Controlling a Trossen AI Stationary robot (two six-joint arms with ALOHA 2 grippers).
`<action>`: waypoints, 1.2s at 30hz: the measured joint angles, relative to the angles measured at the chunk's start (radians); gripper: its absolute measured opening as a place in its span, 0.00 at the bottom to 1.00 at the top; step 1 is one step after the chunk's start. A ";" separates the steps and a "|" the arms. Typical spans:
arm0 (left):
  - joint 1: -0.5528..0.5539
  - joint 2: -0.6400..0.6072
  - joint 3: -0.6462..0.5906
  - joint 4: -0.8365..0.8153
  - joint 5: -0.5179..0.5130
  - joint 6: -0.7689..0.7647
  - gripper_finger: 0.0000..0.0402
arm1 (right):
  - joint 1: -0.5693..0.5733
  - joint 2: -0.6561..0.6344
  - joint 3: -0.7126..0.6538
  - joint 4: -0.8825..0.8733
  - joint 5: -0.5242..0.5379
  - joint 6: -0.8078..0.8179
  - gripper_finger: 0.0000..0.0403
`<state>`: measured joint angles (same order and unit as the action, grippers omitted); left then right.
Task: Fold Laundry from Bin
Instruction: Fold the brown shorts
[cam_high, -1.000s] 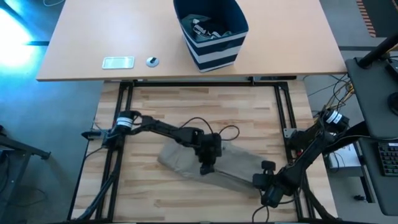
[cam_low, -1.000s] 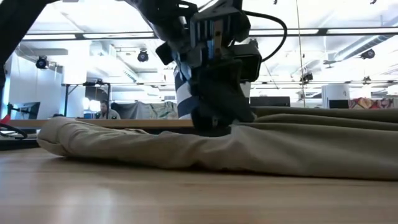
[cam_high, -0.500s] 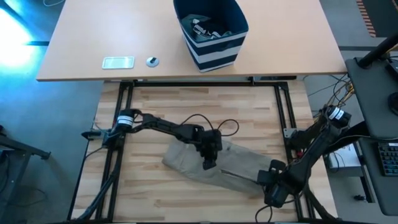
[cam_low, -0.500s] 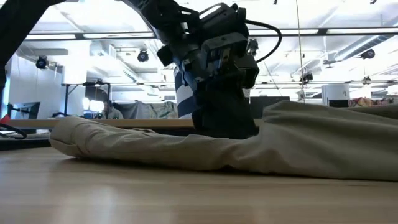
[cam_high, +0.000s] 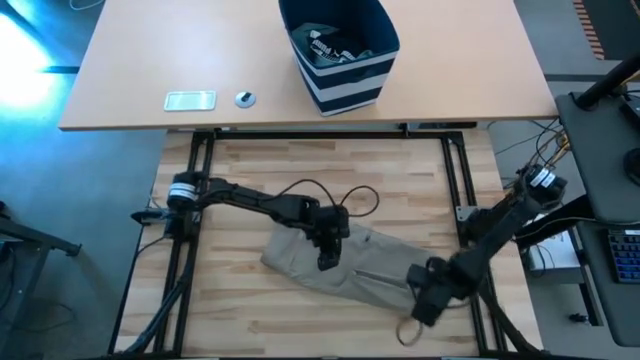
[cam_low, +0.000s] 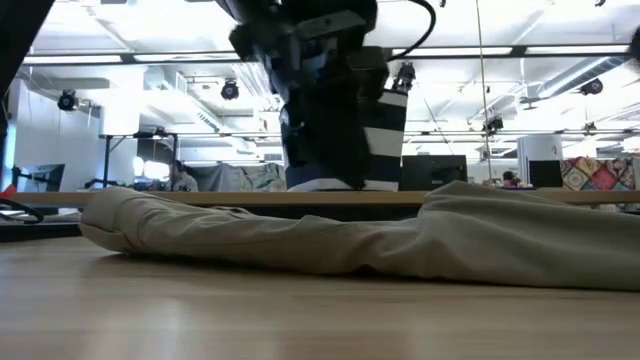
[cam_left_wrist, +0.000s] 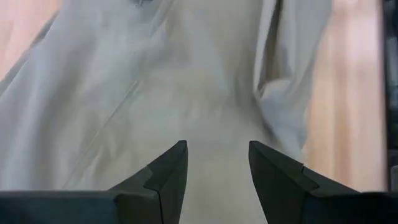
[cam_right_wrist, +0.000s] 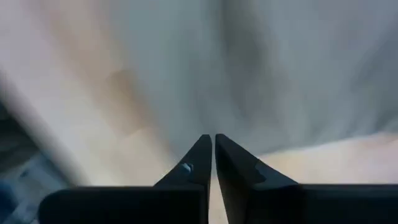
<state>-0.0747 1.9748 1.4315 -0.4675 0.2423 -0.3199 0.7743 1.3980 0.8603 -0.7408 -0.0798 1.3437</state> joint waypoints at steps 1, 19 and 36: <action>-0.006 -0.003 -0.010 -0.014 -0.019 -0.002 0.39 | -0.026 0.000 -0.029 0.009 -0.009 -0.012 0.03; 0.018 -0.324 -0.441 0.022 -0.248 -0.203 0.39 | -0.122 -0.003 -0.216 0.305 -0.283 0.112 0.02; -0.044 -0.359 -0.535 0.303 -0.261 -0.355 0.39 | -0.039 -0.027 -0.017 0.078 -0.170 -0.151 0.13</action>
<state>-0.1183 1.6159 0.8963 -0.1644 -0.0185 -0.6745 0.7353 1.3711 0.8432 -0.6633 -0.2498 1.1930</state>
